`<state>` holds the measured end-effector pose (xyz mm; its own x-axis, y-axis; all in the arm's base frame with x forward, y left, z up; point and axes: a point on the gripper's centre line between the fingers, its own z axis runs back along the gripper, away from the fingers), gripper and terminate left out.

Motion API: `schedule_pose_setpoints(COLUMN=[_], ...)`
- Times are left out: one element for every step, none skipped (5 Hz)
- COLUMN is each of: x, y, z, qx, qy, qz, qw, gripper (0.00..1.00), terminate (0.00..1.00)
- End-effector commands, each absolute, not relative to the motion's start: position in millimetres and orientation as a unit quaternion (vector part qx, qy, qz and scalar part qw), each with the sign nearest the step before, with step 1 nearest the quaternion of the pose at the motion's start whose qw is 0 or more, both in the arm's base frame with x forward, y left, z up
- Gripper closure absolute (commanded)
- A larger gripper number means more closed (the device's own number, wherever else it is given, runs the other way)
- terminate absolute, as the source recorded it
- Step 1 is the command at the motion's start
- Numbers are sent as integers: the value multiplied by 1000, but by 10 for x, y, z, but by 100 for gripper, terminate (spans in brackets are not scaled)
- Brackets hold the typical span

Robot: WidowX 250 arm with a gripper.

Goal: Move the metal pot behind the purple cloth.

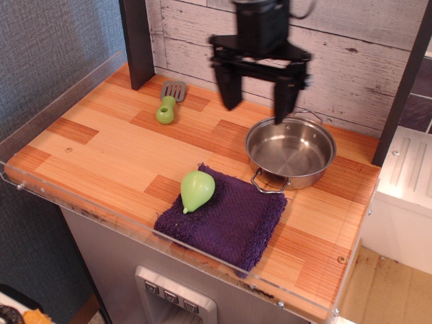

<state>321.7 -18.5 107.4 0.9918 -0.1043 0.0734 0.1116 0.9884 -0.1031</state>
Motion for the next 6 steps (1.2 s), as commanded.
schedule_pose_setpoints(x=[3071,3057,3031,2972,2972,2972], y=[334,442,466,460,460,460], z=[1439,1504,1504,1524,1524,1524], qx=[-12,-4,-8,8,8,8], qy=[-63,-75,-78,-92,-92,-92], qz=[-64,-55,-41,-15,-15,-15], qw=[996,996,996,996,996,996], gripper=[0,0,0,0,0,0], terminate=[0,0,0,0,0,100])
